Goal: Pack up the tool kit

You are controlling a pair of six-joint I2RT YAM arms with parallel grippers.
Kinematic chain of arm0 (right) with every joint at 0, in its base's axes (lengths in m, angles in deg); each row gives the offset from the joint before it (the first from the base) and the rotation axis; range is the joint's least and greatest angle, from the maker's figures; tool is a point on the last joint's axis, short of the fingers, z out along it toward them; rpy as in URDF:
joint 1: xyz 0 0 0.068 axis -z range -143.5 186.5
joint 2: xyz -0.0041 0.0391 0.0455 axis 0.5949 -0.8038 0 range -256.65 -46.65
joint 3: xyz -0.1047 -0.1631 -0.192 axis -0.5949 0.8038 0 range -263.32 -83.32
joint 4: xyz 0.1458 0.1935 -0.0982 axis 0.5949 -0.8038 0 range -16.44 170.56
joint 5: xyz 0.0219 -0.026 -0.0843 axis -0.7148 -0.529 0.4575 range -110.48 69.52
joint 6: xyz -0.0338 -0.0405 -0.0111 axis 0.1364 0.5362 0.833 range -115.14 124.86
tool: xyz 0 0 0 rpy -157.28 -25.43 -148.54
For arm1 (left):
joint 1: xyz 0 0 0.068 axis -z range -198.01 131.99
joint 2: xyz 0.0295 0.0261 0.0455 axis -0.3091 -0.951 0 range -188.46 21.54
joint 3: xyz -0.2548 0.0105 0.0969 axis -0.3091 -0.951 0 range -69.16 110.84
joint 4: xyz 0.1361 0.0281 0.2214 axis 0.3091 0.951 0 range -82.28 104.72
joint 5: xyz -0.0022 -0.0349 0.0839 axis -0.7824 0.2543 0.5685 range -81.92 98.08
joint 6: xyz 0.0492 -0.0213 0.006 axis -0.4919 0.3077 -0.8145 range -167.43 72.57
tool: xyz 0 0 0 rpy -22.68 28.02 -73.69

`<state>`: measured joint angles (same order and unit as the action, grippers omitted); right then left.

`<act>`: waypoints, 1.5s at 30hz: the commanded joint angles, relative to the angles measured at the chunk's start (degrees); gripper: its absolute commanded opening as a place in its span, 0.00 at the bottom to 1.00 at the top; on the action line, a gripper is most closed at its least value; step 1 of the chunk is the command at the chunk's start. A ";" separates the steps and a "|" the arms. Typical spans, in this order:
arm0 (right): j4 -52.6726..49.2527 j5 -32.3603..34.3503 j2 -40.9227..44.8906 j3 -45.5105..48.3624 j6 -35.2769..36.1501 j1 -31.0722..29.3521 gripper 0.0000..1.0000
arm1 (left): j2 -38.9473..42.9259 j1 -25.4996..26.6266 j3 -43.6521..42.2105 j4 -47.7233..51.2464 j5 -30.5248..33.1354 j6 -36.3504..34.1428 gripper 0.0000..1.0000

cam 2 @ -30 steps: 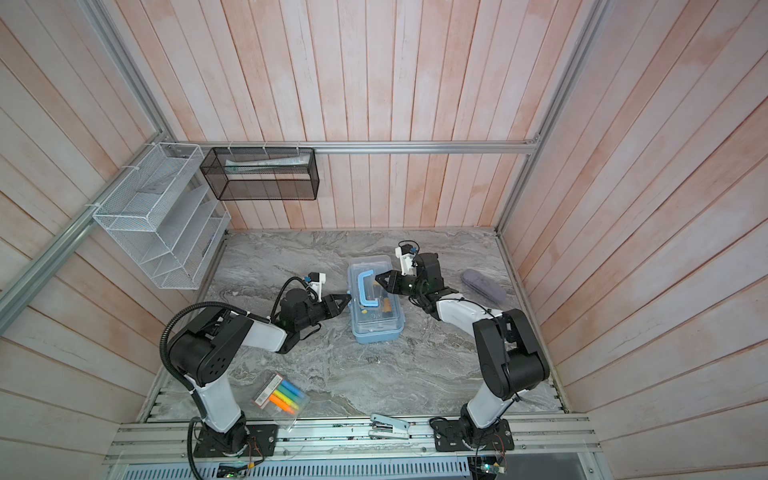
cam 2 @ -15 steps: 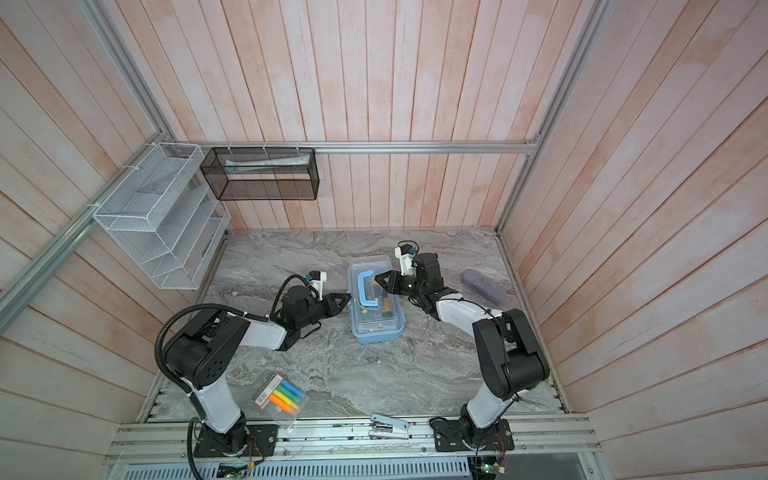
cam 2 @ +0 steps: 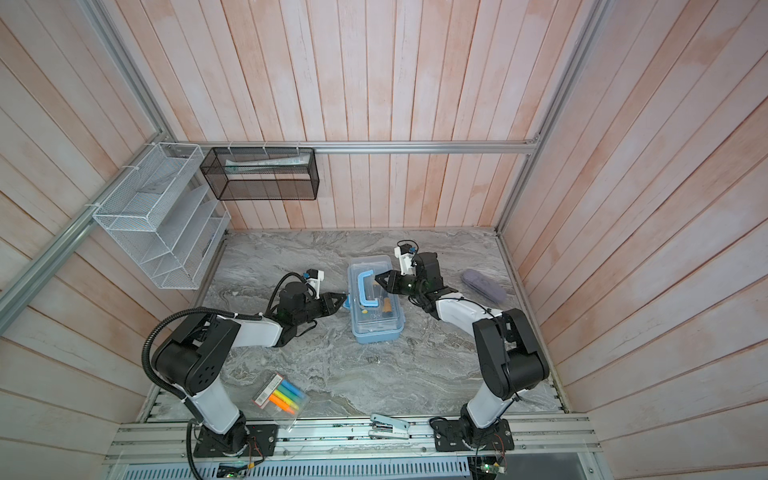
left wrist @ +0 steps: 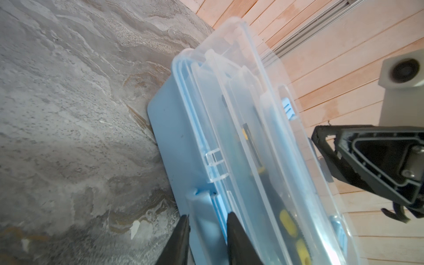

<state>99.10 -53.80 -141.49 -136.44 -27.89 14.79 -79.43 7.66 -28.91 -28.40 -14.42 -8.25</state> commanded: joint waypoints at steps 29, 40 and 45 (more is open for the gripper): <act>-5.08 2.38 -1.27 0.47 0.89 0.20 0.25 | -2.81 -0.71 9.73 23.47 -4.18 -4.81 0.27; -4.35 2.56 -0.63 1.23 0.58 0.35 0.26 | -0.73 -2.42 8.48 19.57 -6.81 -2.71 0.22; -4.61 2.82 -0.61 1.01 0.56 0.36 0.26 | 0.37 -2.64 9.18 21.10 -7.87 -2.94 0.21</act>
<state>98.75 -53.03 -141.78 -136.92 -27.72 14.86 -81.16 5.35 -20.00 -6.56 -20.45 -10.83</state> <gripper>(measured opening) 0.258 0.214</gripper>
